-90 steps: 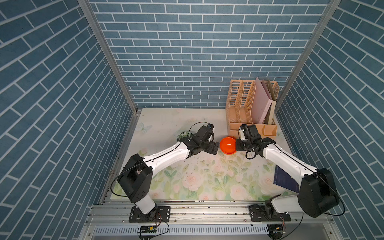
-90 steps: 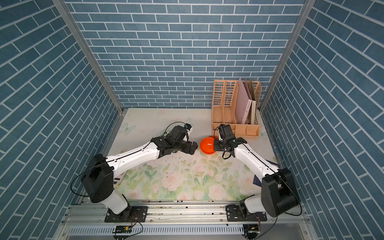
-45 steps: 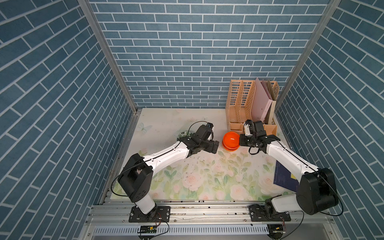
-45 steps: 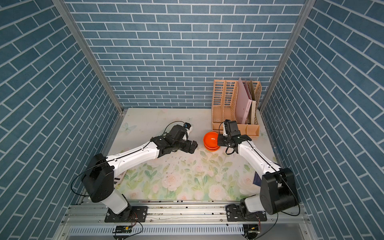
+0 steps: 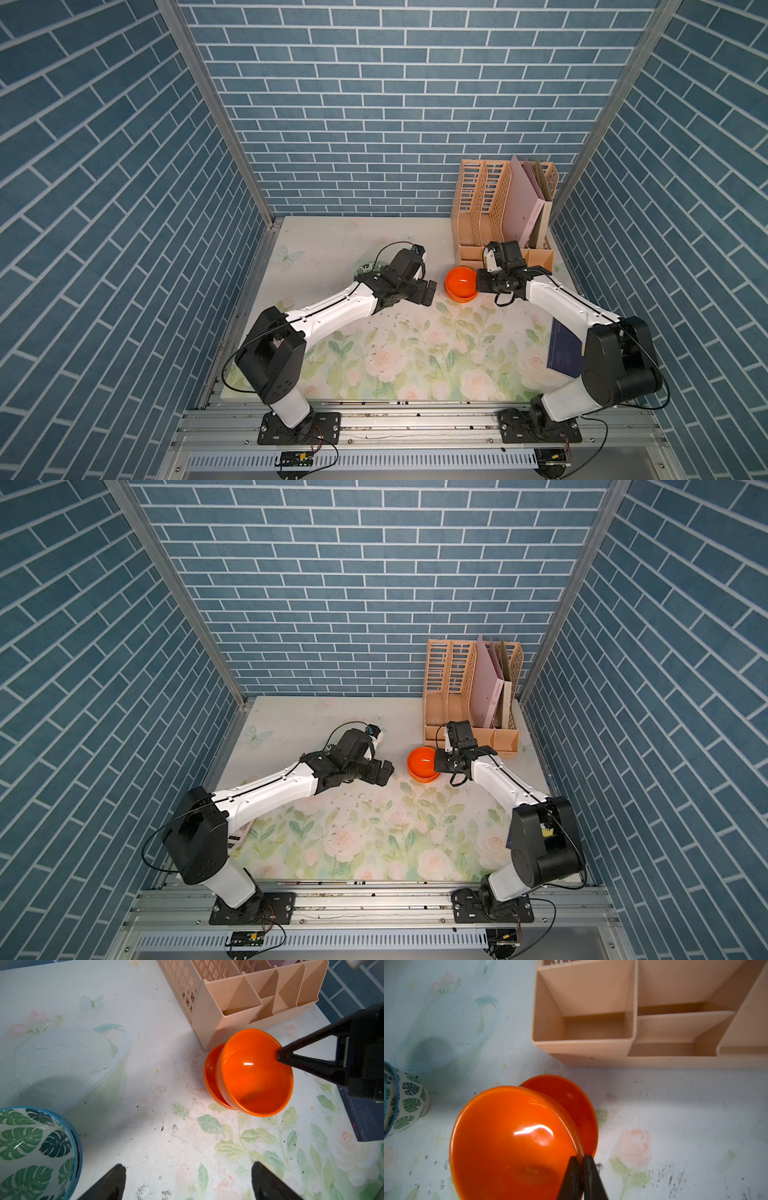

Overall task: Stack the bowls
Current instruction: Place the bowl on the bowl.

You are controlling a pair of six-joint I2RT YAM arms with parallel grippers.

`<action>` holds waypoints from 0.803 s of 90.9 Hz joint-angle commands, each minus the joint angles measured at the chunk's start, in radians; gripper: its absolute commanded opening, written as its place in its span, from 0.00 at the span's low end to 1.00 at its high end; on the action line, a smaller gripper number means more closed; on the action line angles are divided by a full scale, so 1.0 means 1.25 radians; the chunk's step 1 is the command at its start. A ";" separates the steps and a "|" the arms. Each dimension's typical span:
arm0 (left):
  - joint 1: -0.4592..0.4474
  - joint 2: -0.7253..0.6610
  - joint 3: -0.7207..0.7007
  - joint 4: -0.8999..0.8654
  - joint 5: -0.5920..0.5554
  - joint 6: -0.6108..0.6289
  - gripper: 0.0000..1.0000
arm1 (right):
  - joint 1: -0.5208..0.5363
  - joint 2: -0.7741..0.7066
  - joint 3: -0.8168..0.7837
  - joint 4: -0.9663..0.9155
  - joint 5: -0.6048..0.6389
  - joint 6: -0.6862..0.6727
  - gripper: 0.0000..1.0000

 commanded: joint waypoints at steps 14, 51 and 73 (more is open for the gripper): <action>0.009 0.003 -0.007 0.002 0.004 0.001 0.97 | -0.008 0.026 0.049 0.010 -0.001 -0.029 0.00; 0.015 0.003 -0.006 0.002 0.003 0.003 0.97 | -0.016 0.065 0.083 -0.024 -0.004 -0.045 0.00; 0.018 0.000 -0.006 0.002 0.005 0.003 0.97 | -0.018 0.075 0.072 -0.014 -0.005 -0.046 0.00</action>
